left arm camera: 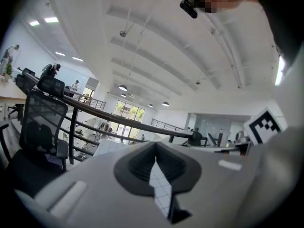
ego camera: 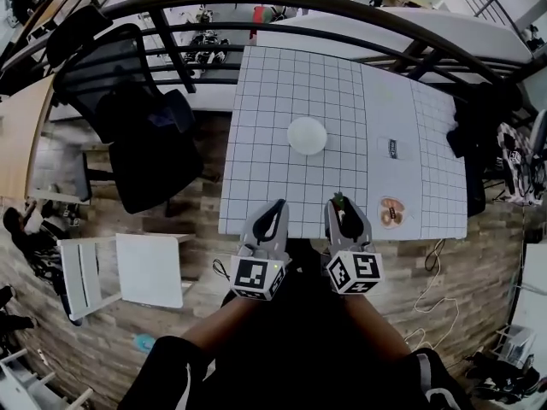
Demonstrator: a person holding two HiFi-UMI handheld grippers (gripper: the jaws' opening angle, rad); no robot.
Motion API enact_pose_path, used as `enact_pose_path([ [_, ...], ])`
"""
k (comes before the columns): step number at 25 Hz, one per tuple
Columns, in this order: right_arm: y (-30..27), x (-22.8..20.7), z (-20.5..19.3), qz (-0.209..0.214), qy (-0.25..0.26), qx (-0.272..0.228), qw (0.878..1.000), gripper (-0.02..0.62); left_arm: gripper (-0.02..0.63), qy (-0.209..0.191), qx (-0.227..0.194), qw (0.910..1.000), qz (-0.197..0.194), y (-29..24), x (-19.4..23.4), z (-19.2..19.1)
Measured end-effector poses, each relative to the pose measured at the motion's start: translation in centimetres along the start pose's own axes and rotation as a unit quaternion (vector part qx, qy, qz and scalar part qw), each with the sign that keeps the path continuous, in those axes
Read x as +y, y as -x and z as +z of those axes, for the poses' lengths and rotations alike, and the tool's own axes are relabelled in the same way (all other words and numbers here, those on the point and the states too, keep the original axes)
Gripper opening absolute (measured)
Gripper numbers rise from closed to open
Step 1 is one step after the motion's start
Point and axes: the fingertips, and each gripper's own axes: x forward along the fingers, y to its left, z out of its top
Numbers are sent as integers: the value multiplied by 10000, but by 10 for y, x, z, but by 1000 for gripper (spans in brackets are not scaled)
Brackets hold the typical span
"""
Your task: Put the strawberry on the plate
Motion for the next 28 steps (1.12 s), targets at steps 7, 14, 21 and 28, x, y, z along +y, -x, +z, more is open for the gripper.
enact_pose_path([
  [7, -43, -16, 6, 180, 61, 51, 9998, 133, 8, -59, -1, 9999, 119, -45, 10, 3],
  [14, -90, -51, 5, 191, -11, 209, 9996, 134, 8, -153, 209, 9996, 140, -98, 13, -5],
  [21, -140, -65, -7, 424, -48, 491, 9979, 133, 8, -228, 482, 9982, 283, -136, 25, -17],
  [28, -189, -77, -33, 610, -200, 886, 9940, 135, 8, -115, 611, 9968, 495, -160, 37, -29],
])
